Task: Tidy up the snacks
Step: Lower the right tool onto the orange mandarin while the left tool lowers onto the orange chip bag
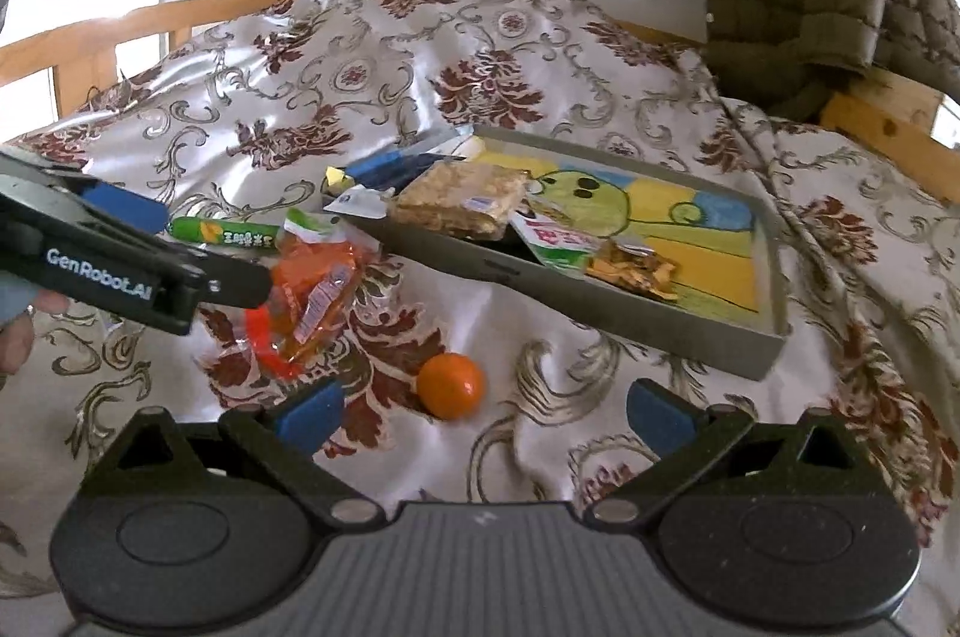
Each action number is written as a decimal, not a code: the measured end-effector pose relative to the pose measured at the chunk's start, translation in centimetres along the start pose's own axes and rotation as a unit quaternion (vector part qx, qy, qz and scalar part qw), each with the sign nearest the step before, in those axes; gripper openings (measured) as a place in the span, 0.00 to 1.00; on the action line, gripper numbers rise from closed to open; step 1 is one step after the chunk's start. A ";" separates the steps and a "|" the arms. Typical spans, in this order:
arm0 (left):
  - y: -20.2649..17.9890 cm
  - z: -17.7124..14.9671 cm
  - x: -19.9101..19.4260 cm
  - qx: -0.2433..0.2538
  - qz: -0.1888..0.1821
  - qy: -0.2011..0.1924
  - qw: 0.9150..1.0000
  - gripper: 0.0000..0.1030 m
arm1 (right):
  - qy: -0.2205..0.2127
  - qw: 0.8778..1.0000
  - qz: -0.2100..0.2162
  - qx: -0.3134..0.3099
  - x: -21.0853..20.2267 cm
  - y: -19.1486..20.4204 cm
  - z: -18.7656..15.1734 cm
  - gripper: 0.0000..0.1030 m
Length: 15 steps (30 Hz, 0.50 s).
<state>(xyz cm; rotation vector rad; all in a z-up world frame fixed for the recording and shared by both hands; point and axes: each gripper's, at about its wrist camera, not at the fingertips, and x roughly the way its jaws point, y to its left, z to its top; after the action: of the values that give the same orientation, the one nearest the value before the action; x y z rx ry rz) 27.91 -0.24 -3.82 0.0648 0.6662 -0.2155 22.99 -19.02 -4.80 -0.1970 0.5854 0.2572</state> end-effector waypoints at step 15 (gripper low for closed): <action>-0.8 -0.1 3.5 0.020 -0.043 -0.003 0.999 0.91 | 0.023 1.000 0.017 -0.007 4.4 0.8 0.4 0.87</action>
<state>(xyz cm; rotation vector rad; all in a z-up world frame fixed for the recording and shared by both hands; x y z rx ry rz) 30.31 -1.62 -6.04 0.0737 0.6596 -0.3125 26.49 -17.31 -7.00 -0.2076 0.6337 0.2903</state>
